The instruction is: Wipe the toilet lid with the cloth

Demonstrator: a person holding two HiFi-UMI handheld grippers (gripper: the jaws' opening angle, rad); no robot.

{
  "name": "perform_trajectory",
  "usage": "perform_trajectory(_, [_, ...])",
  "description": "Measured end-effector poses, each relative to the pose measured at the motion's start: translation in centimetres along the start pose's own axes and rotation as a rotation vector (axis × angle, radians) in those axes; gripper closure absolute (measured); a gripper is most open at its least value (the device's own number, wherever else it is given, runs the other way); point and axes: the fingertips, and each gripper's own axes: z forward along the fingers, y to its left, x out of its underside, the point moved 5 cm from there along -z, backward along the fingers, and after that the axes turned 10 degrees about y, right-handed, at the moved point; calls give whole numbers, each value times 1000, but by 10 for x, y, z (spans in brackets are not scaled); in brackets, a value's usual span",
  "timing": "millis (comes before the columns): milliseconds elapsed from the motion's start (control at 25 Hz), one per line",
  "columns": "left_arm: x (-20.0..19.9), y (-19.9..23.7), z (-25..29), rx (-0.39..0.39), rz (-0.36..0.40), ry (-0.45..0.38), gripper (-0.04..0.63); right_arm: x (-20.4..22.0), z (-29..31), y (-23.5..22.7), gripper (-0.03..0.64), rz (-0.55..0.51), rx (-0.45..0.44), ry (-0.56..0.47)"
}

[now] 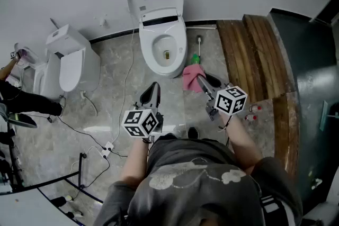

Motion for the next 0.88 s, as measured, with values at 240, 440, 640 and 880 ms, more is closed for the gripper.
perform_trajectory(240, [4,-7,7,-7,3,7,588,1,1,-17,549,23,4,18])
perform_trajectory(440, [2,5,13,-19,-23,-16,588,3,12,-29,549,37,7,37])
perform_trajectory(640, [0,22,22,-8,-33,-26,588,0,19,-29,549,25,31,33])
perform_trajectory(880, [-44,81,94,14,-47,-9,588,-51,84,-64,549,39,77,55])
